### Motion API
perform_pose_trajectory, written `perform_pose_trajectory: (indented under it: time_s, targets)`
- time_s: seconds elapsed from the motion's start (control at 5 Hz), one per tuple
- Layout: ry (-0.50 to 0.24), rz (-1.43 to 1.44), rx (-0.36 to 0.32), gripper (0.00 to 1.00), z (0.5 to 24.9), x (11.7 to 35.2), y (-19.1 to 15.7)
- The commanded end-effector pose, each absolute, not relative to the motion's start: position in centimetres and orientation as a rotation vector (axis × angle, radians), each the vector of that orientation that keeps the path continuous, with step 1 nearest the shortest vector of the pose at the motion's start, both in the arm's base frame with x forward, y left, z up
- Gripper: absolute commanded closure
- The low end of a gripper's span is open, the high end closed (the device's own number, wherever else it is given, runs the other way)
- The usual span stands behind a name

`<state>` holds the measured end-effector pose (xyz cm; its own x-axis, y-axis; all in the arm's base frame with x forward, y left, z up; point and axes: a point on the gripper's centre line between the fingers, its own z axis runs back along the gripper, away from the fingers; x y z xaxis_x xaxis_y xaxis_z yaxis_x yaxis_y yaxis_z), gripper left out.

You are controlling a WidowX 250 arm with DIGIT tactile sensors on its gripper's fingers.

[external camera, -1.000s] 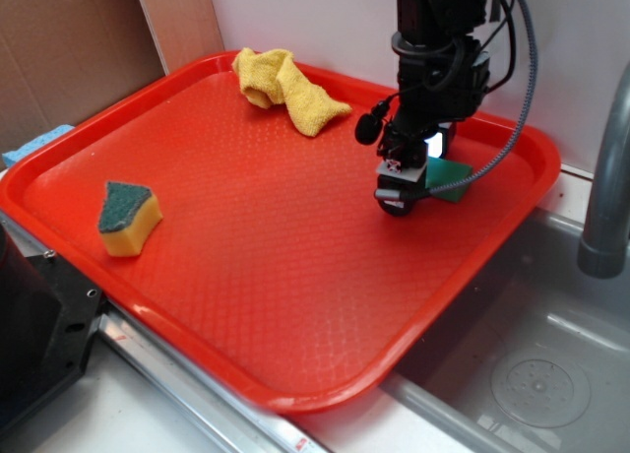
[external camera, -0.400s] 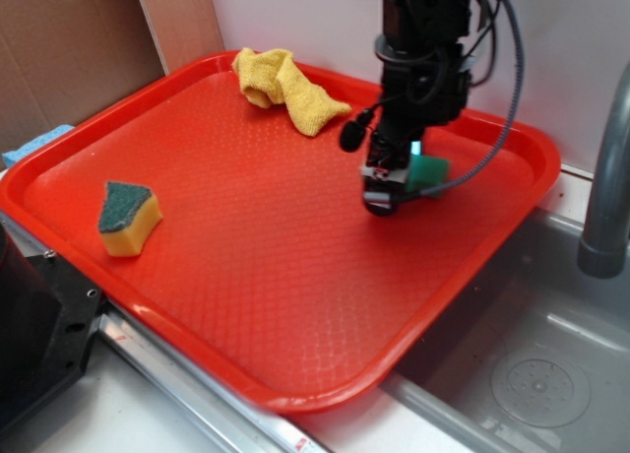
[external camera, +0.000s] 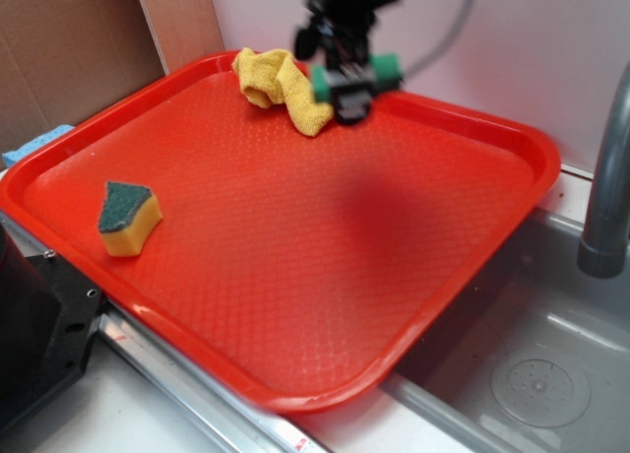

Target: Grab the green block.

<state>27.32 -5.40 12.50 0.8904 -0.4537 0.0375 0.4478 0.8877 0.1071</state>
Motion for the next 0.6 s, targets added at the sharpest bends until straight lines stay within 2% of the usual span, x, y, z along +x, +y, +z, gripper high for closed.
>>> perform_pose_trajectory:
  time_s: [0.0, 0.2, 0.4]
  targets:
    - [-0.08, 0.027, 0.081, 1.0, 17.2, 22.7, -3.3]
    - [-0.065, 0.225, 0.1, 1.0, 17.7, 21.0, -3.2]
    - [-0.053, 0.272, 0.089, 1.0, 17.7, 20.0, -3.2]
